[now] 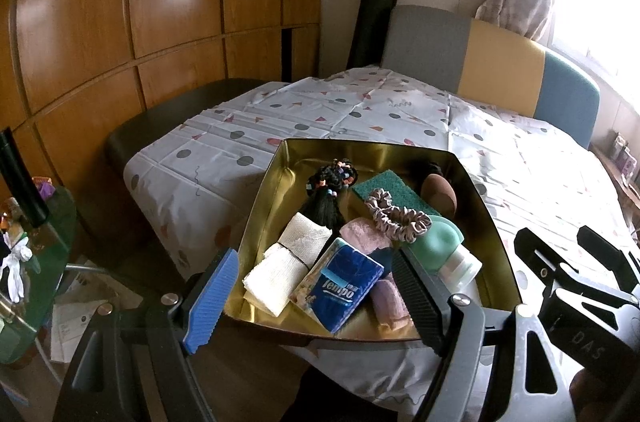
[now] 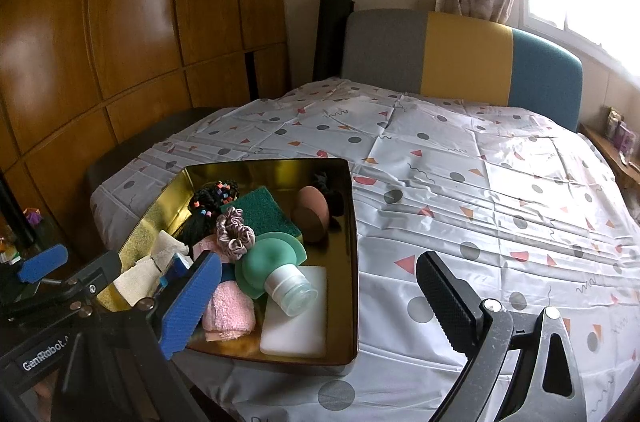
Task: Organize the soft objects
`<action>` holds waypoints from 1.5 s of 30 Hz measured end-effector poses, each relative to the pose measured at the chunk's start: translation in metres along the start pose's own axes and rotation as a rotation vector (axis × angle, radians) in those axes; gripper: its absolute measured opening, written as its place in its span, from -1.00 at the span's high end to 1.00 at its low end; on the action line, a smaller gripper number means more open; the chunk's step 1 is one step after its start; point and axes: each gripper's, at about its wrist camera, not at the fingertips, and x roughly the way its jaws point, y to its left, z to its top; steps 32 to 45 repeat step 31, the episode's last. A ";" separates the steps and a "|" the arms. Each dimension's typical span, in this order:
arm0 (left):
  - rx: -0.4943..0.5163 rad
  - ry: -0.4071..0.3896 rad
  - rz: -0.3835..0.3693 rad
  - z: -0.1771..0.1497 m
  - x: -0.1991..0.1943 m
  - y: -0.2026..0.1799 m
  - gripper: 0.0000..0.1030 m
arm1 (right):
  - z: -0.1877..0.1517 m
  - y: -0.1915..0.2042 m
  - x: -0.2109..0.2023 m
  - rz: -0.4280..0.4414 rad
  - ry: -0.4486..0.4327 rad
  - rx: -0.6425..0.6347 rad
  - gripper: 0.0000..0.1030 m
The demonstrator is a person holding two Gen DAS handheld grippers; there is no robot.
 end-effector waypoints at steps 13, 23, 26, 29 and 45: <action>0.010 -0.010 0.020 0.000 -0.001 -0.002 -0.56 | -0.001 -0.001 0.001 -0.001 0.001 0.001 -0.92; 0.043 0.000 -0.026 -0.003 0.006 -0.009 -0.26 | -0.004 -0.007 0.006 -0.011 0.012 0.017 -0.92; 0.044 -0.055 -0.050 0.001 -0.001 -0.010 -0.06 | -0.006 -0.011 0.010 -0.014 0.024 0.024 -0.92; 0.042 -0.065 -0.066 0.006 -0.003 -0.008 -0.02 | -0.006 -0.014 0.011 -0.018 0.026 0.034 -0.92; 0.044 -0.065 -0.046 0.008 -0.003 -0.009 -0.02 | -0.005 -0.016 0.010 -0.024 0.019 0.039 -0.92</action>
